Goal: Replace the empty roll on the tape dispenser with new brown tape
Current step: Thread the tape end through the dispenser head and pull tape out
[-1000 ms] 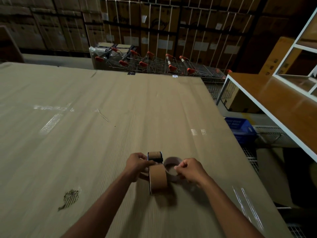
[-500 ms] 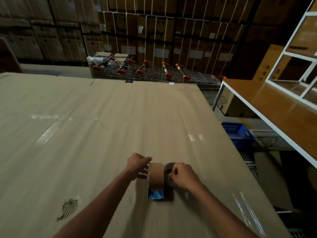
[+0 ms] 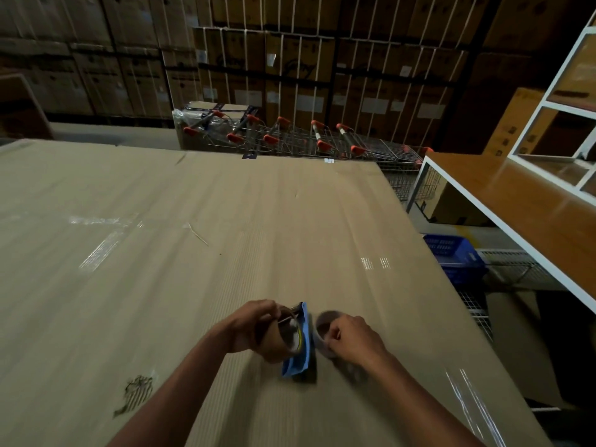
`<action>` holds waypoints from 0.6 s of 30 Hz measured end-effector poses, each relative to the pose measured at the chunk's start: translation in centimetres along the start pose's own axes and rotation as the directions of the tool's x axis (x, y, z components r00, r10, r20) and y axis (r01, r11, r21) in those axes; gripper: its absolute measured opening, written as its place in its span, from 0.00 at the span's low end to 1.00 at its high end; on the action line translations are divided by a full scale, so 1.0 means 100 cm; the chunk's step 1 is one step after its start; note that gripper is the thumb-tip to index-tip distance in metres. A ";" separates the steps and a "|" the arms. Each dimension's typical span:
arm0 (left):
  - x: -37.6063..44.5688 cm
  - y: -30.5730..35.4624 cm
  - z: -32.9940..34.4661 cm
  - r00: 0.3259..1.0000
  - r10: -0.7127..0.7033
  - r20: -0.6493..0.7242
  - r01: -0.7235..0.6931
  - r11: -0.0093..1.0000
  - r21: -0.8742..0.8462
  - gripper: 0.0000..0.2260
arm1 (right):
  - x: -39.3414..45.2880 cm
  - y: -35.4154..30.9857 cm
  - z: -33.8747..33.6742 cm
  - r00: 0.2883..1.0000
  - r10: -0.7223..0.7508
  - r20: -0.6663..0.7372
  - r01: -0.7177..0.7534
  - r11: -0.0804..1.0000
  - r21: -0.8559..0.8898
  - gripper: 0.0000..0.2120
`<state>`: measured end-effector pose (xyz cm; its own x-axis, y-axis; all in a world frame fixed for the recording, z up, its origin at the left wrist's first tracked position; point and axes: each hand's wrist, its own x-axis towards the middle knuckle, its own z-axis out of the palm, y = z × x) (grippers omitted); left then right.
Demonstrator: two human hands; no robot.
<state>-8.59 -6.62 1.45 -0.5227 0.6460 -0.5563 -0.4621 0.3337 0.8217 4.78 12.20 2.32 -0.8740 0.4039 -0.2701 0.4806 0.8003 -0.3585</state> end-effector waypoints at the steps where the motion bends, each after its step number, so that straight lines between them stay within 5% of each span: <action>1: -0.001 -0.002 -0.001 0.998 0.028 -0.052 -0.029 0.999 -0.020 0.13 | 0.000 0.000 0.000 1.000 -0.002 -0.001 0.002 1.000 -0.002 0.06; 4: 0.004 -0.006 -0.001 0.927 0.186 -0.326 -0.156 0.981 0.117 0.08 | 0.000 0.000 -0.001 1.000 -0.004 0.002 0.004 1.000 -0.002 0.05; 7: 0.006 -0.009 0.004 0.850 0.292 -0.438 -0.077 0.893 0.444 0.07 | 0.000 0.000 -0.002 1.000 0.006 -0.001 -0.006 1.000 0.003 0.06; 14: 0.010 -0.025 0.011 0.848 0.353 -0.394 0.046 0.693 0.719 0.11 | 0.002 -0.002 -0.003 1.000 0.017 -0.009 -0.017 1.000 0.002 0.08; 18: 0.017 -0.011 0.012 0.928 0.256 -0.271 0.117 0.489 0.864 0.16 | 0.006 -0.006 -0.004 0.995 0.002 -0.097 0.003 0.999 0.051 0.14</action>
<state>-8.11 -5.06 -0.22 -0.7971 0.4991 -0.3398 0.3318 0.8323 0.4441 3.97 12.17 2.72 -0.8757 0.4466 -0.1833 0.4813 0.7778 -0.4042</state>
